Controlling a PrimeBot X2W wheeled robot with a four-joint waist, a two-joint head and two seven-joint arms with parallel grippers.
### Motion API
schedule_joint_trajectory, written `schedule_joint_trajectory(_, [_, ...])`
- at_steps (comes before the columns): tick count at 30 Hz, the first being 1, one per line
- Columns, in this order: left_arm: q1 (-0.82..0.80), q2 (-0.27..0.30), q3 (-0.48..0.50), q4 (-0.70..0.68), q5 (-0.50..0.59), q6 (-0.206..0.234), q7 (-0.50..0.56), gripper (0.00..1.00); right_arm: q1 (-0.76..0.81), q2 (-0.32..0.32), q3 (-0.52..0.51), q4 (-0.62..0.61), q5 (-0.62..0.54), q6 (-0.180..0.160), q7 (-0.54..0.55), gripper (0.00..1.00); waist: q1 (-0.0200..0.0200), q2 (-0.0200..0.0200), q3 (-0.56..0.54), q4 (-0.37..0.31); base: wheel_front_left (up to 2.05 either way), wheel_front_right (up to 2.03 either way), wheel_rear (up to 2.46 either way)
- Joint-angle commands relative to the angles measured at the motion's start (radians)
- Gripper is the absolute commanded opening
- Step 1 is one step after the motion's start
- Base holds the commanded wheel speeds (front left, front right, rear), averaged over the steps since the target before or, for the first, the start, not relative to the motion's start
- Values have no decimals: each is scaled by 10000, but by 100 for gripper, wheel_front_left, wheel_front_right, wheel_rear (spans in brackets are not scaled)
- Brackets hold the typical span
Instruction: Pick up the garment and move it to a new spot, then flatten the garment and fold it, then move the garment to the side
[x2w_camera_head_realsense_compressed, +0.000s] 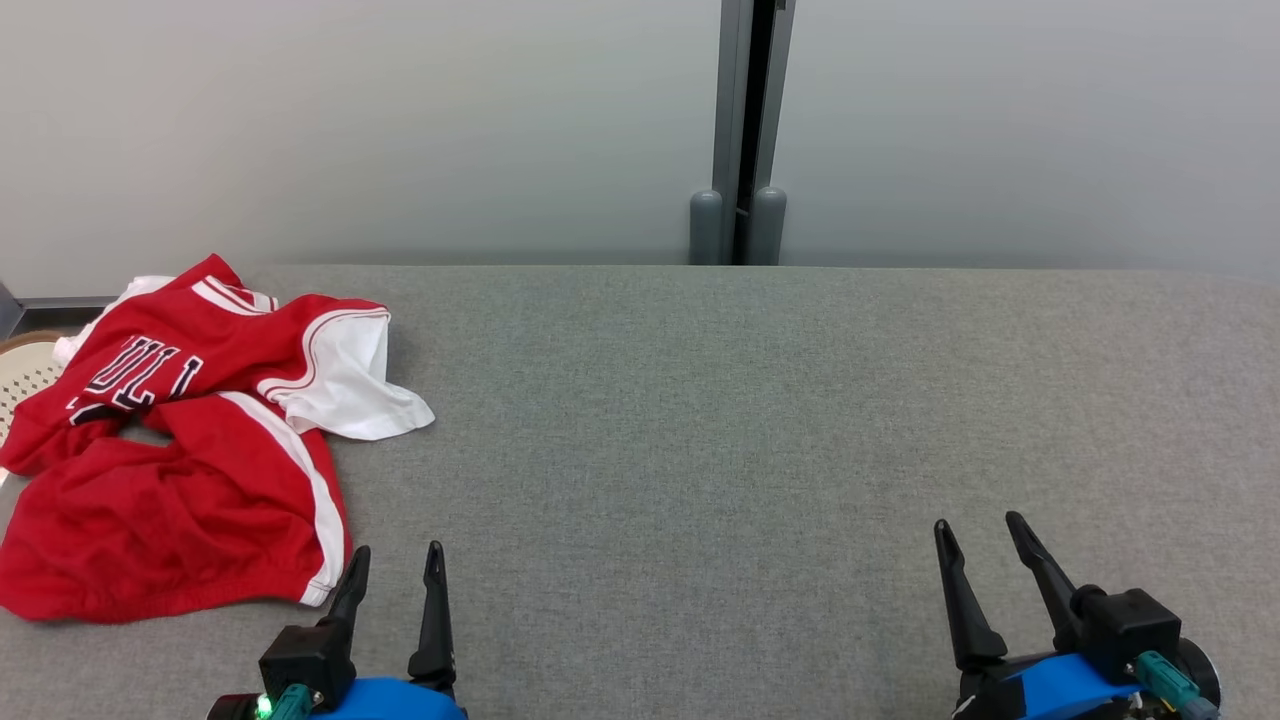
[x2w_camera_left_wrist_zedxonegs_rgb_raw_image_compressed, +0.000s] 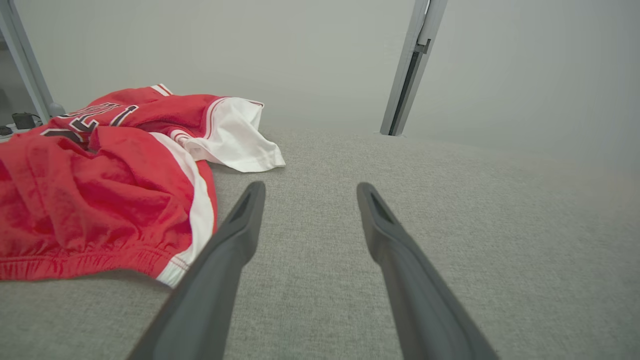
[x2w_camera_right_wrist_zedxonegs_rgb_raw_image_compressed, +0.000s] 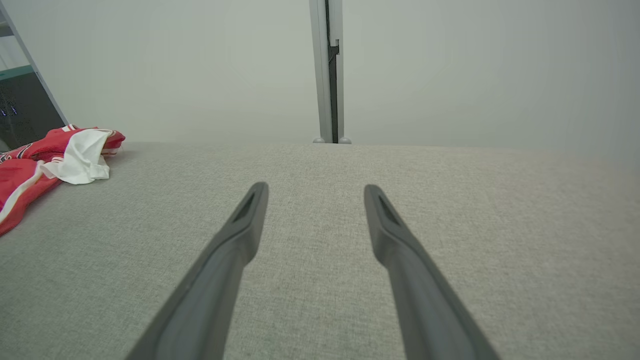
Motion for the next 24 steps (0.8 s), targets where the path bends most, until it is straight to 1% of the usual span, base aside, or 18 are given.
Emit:
schedule_joint_trajectory(1, [-82, 27, -40, 44, 180, 36, -102, 100, 155, -69, -8, 12, -168, 4, -96, 100, 0, -1, 2, -1, 0, 0, 0])
schedule_joint_trajectory(5, [-90, 26, -39, 117, 378, 94, -172, 100, 165, -69, 7, 57, -447, 4, -166, 100, 0, -1, 7, -1, 0, 0, 0])
schedule_joint_trajectory(24, [-209, 26, -61, 439, 232, 109, -169, 100, 107, -68, 47, 188, -377, 4, -165, 100, 0, -1, 5, 17, 0, 0, 0])
